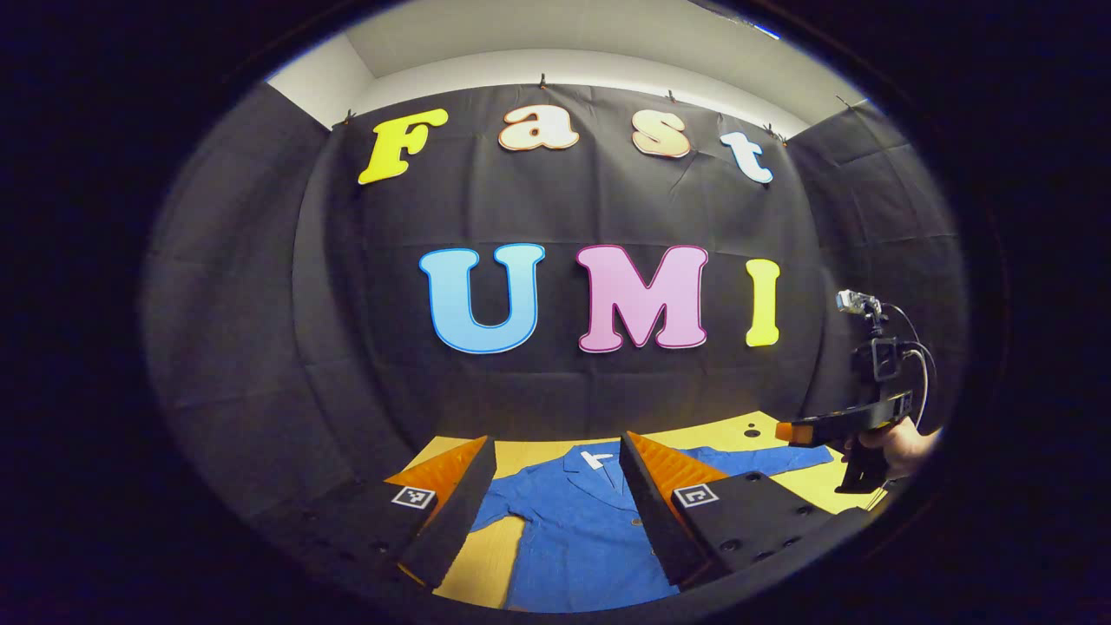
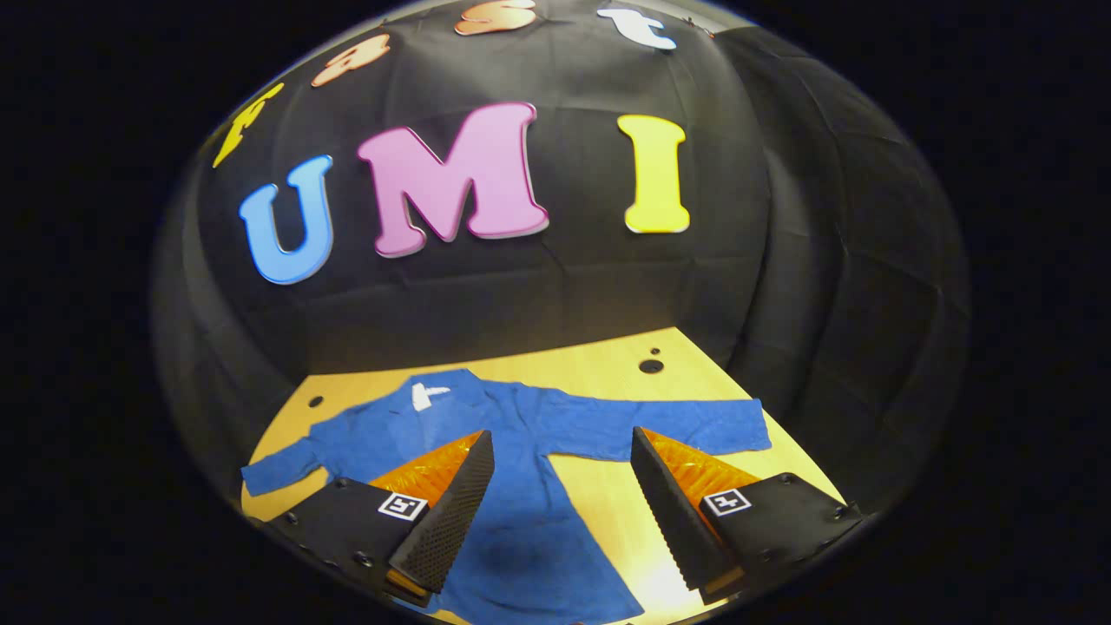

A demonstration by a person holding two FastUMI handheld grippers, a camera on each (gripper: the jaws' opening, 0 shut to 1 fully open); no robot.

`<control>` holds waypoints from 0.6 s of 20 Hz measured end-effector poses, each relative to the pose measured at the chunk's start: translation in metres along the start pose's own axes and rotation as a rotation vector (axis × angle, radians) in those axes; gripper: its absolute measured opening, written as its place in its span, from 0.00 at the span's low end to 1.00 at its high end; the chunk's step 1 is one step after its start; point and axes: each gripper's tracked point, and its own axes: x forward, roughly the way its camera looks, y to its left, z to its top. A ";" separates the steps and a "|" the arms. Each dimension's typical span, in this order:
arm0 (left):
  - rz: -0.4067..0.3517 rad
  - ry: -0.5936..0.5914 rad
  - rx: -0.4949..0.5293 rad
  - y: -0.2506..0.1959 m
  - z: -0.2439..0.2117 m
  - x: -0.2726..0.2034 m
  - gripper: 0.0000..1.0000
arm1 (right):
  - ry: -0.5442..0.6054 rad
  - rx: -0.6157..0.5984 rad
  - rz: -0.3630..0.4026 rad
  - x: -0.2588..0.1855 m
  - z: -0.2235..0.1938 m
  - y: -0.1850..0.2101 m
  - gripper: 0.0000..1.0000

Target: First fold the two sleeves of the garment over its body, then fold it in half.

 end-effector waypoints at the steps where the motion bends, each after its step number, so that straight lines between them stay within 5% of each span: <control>1: -0.008 0.005 0.001 -0.005 -0.001 0.002 0.82 | 0.009 0.003 -0.038 0.012 -0.004 -0.019 1.00; 12: -0.048 0.089 0.033 -0.048 -0.022 0.031 0.82 | 0.248 0.084 -0.288 0.133 -0.063 -0.180 0.99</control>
